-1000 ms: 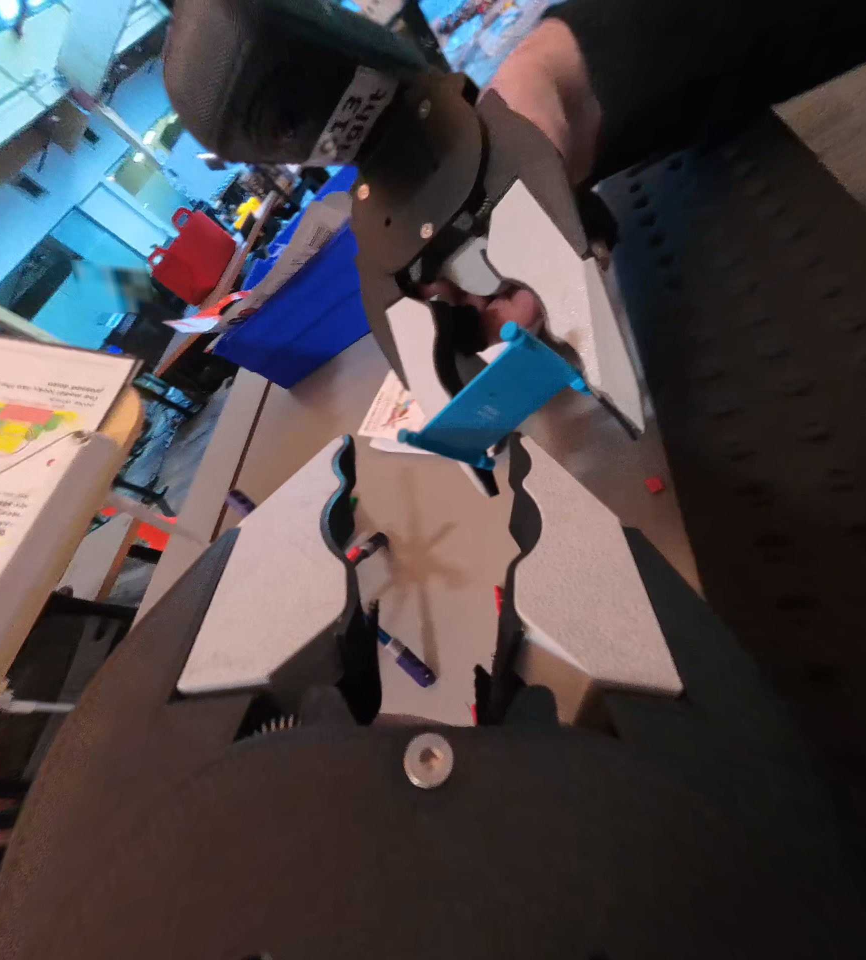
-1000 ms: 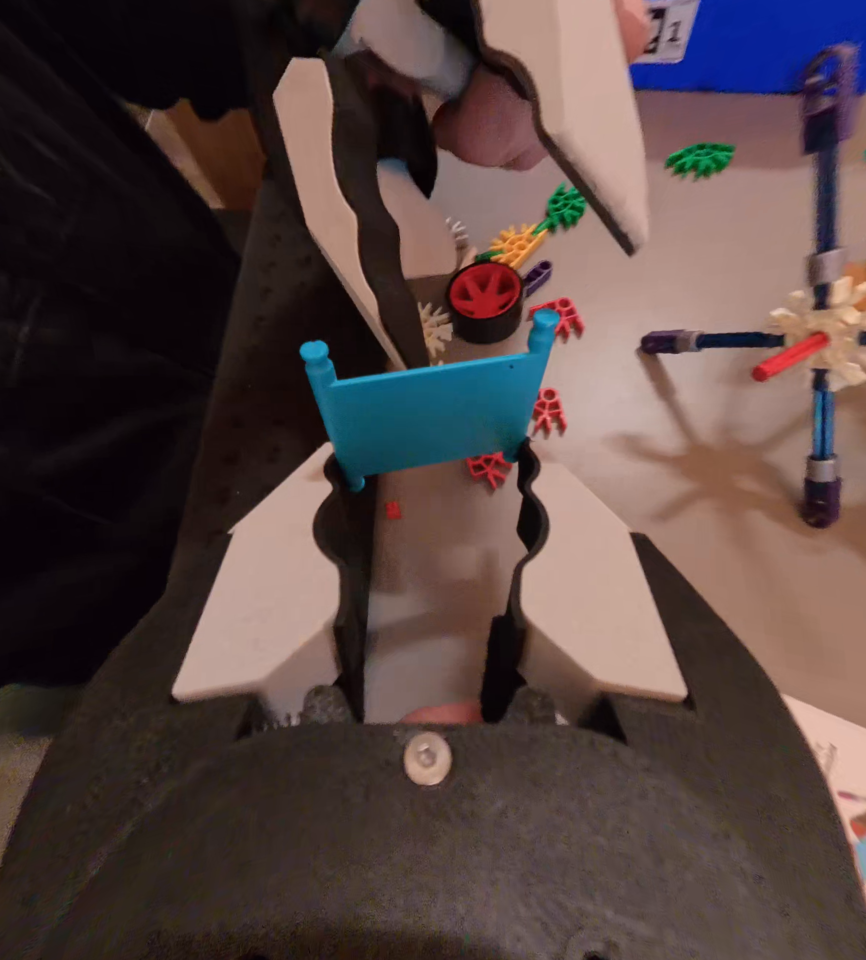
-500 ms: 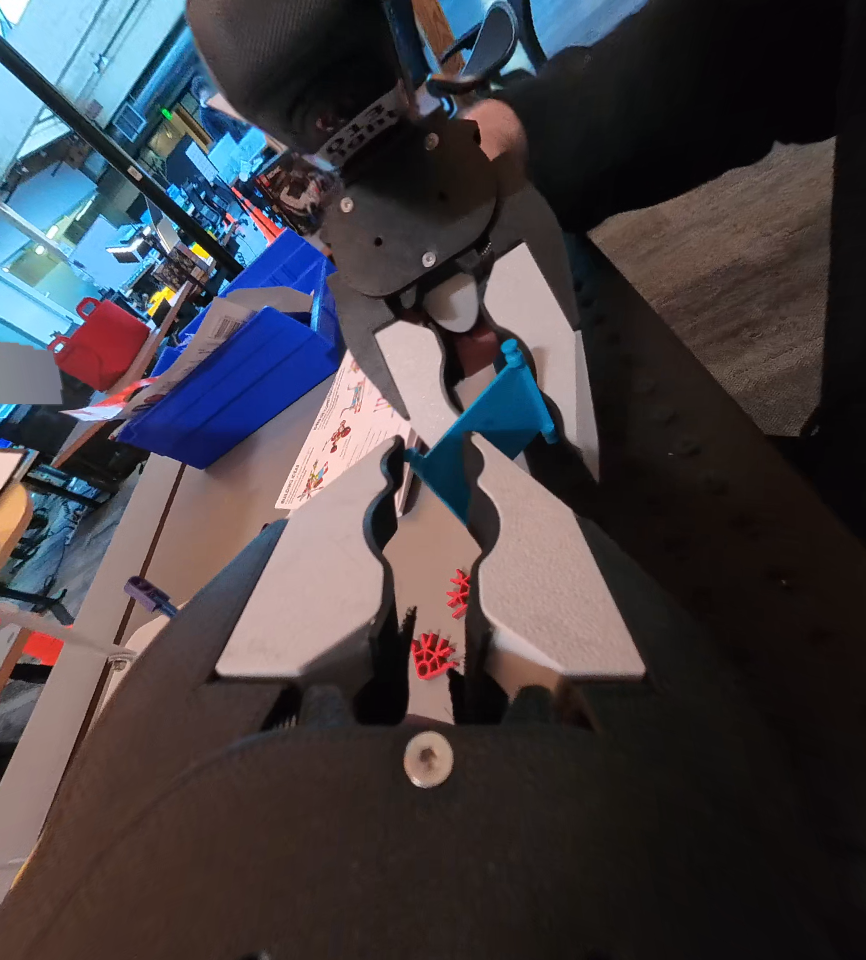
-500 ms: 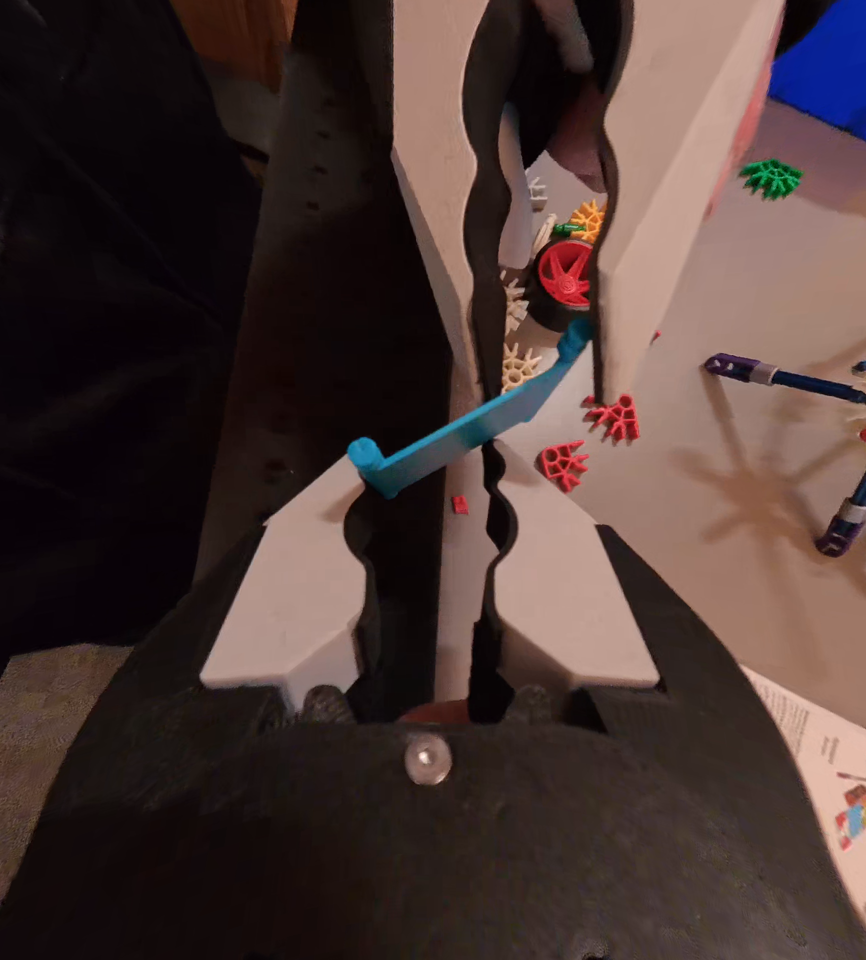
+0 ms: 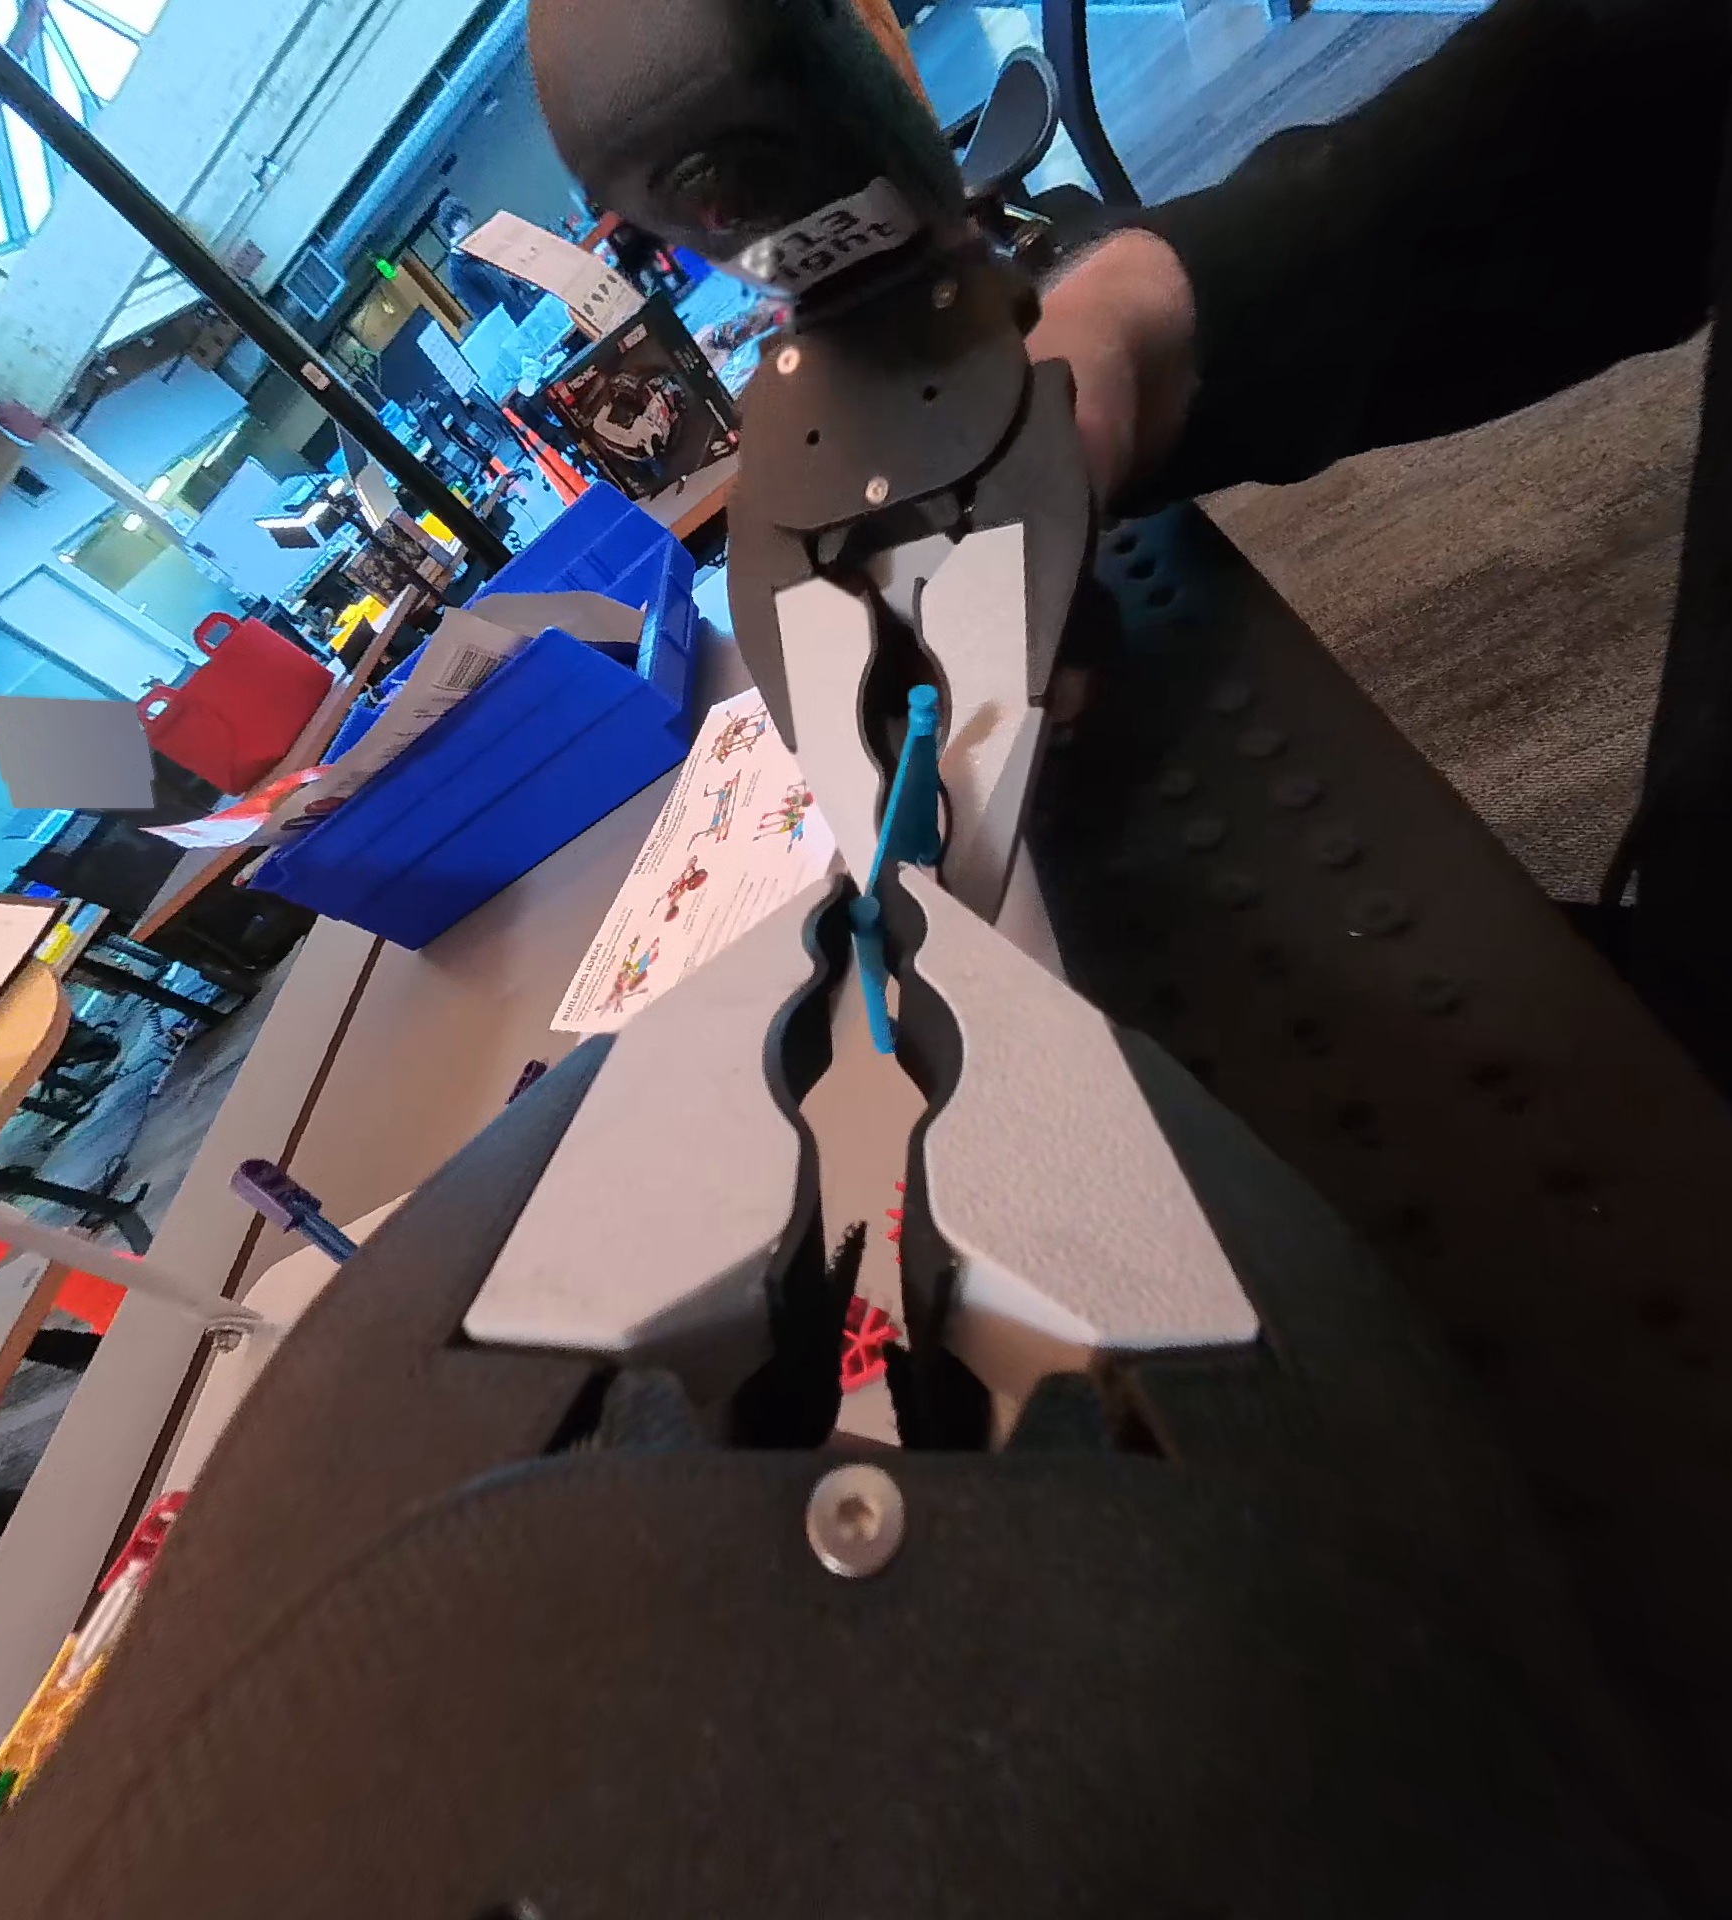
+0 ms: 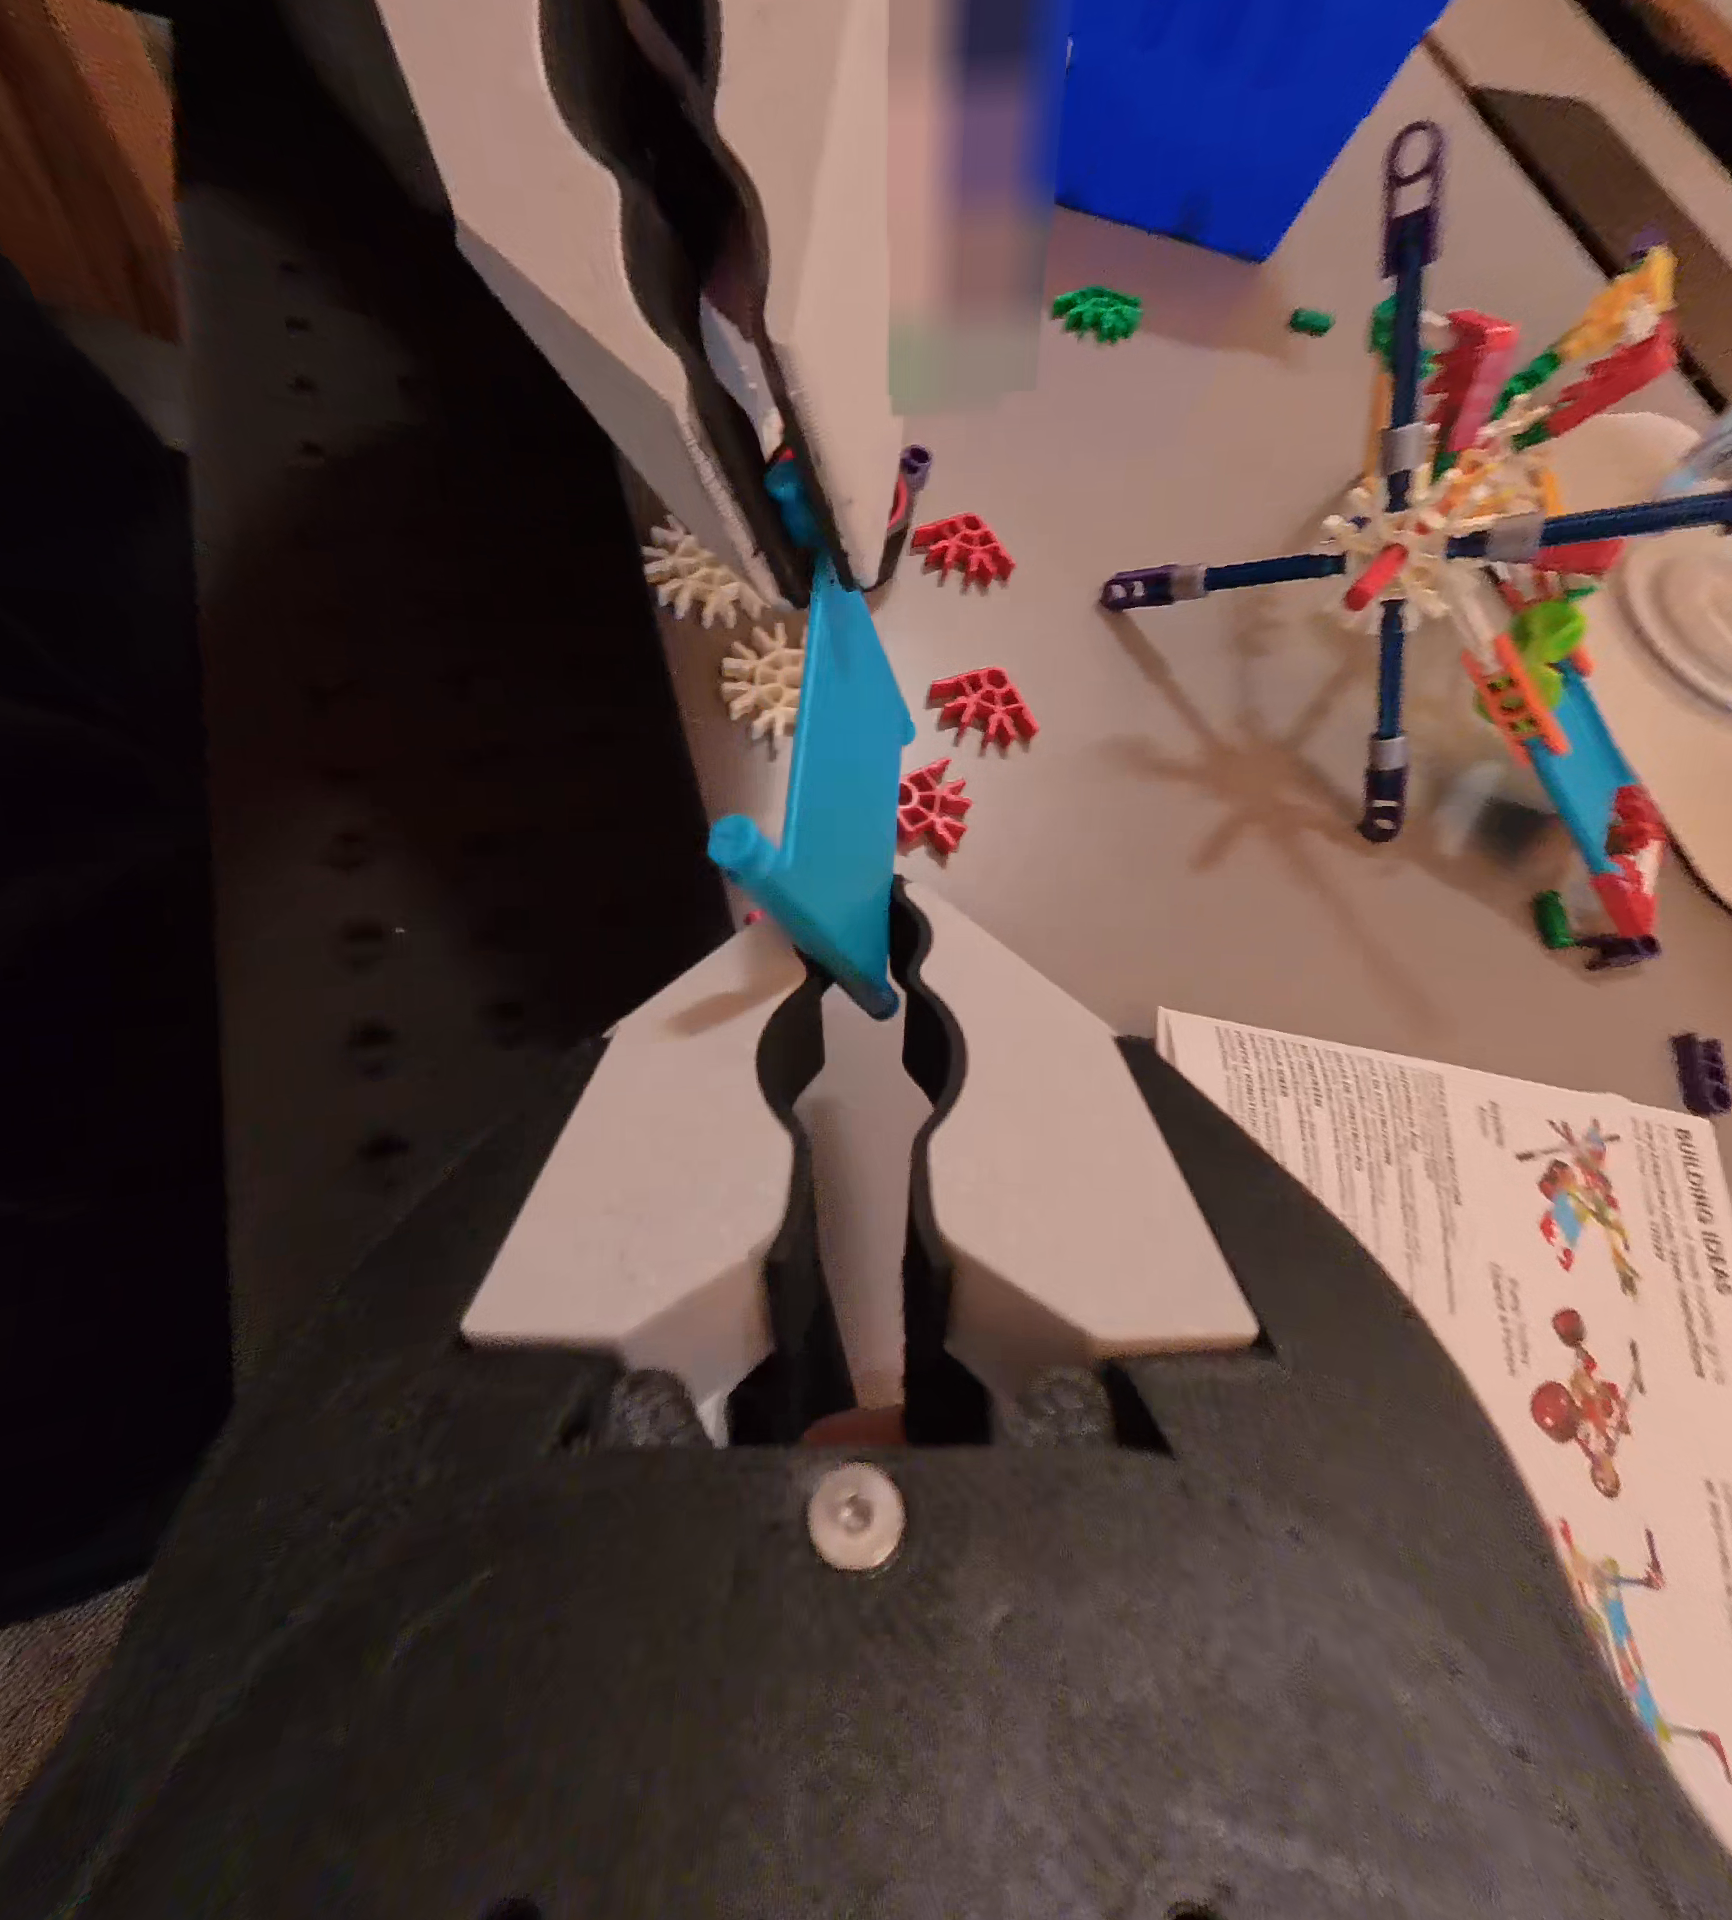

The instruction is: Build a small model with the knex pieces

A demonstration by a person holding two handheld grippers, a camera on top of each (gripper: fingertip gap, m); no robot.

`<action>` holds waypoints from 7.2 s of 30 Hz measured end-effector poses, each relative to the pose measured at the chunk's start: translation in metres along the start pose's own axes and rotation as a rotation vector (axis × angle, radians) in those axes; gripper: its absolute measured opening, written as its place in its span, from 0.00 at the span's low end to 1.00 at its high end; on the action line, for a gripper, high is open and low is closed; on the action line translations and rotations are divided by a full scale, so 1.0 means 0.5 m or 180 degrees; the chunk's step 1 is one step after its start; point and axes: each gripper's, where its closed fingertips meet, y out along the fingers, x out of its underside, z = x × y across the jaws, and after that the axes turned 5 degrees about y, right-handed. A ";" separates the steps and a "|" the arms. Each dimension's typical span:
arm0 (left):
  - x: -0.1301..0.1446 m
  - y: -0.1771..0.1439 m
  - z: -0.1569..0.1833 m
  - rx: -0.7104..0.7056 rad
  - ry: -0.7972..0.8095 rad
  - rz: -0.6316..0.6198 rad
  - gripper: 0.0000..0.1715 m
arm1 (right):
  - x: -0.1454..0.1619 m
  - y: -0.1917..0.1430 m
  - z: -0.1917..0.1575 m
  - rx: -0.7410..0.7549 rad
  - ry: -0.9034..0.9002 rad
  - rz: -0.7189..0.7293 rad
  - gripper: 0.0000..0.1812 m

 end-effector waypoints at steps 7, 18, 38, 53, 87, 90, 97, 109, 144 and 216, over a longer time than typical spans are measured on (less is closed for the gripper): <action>0.013 0.007 -0.011 -0.0278 0.0400 -0.0132 0.01 | -0.013 -0.020 0.052 0.0677 -0.0337 0.0148 0.14; 0.026 0.009 -0.018 -0.0354 0.0466 -0.0214 0.02 | -0.037 -0.020 0.049 0.1077 -0.1230 0.0173 0.00; 0.211 0.007 0.021 0.0528 -0.0568 -0.1627 0.20 | 0.011 -0.011 0.129 0.1262 -0.0807 -0.0040 0.00; 0.241 0.029 0.001 0.0486 -0.0402 -0.2027 0.11 | 0.025 -0.010 0.128 0.1171 -0.0620 -0.0040 0.00; 0.266 -0.089 -0.029 0.0481 -0.0849 -0.2219 0.23 | 0.052 -0.027 0.198 0.0833 0.0440 -0.0153 0.00; 0.258 -0.089 -0.045 0.0357 -0.0672 -0.2153 0.23 | 0.024 -0.027 0.204 0.1494 -0.0808 -0.0350 0.00; 0.258 -0.093 -0.053 0.0282 -0.0572 -0.2170 0.23 | 0.026 0.025 0.174 0.2094 -0.2766 -0.1137 0.00; 0.270 -0.106 -0.053 0.0291 -0.0560 -0.2252 0.22 | 0.032 0.063 0.171 0.1941 -0.2816 -0.1413 0.00; 0.295 -0.015 -0.018 0.0780 -0.1031 -0.2567 0.08 | 0.051 0.076 0.186 0.1757 -0.2194 -0.1420 0.00; 0.241 0.037 0.017 0.0719 -0.0897 -0.2154 0.11 | 0.068 0.054 0.199 0.1990 -0.2263 -0.1649 0.00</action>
